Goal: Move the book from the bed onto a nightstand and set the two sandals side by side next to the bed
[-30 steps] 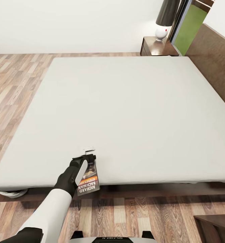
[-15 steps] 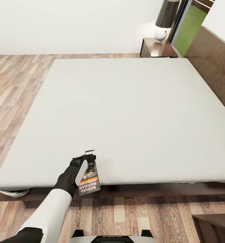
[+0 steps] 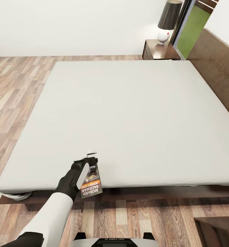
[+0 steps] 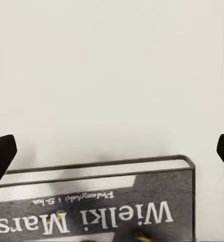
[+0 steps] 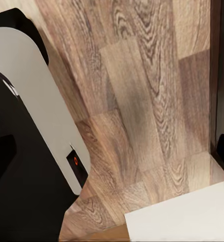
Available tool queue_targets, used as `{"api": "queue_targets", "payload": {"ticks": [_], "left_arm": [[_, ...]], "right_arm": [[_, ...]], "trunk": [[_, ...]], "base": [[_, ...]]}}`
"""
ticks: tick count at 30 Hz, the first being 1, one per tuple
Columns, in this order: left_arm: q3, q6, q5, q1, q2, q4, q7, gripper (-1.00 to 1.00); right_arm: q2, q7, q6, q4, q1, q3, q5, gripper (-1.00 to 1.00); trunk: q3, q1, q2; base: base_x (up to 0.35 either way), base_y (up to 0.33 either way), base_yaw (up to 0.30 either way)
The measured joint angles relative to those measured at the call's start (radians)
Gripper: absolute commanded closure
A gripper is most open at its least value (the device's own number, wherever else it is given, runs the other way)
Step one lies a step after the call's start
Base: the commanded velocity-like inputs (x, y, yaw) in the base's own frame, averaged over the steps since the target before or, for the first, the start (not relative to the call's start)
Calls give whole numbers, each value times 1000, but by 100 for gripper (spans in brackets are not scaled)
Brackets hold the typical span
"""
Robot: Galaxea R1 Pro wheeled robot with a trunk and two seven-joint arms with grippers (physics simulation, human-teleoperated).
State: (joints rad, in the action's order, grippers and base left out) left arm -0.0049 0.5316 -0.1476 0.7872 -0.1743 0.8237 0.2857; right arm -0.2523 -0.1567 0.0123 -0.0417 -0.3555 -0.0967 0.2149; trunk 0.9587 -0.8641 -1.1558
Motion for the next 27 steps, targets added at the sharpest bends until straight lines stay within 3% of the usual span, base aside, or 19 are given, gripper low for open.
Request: {"api": "queue_targets", "payload": {"ticks": [6, 17, 27], "left_arm": [[2, 5, 0, -8, 0, -4, 0, -100], [12, 5, 2, -70, 4, -18, -1, -100], [12, 5, 0, -126, 5, -18, -1, -100]], "right_arm": [[-4, -34, -30, 1, 0, 0, 0, -100], [-2, -97, -87, 2, -1, 0, -1, -100], [-2, -154, -142, 2, -1, 0, -1, -100]], "trunk": [[0, 0, 0], [0, 0, 0], [-31, 38, 70]], "base": [[0, 0, 0], [0, 0, 0], [0, 0, 0]]}}
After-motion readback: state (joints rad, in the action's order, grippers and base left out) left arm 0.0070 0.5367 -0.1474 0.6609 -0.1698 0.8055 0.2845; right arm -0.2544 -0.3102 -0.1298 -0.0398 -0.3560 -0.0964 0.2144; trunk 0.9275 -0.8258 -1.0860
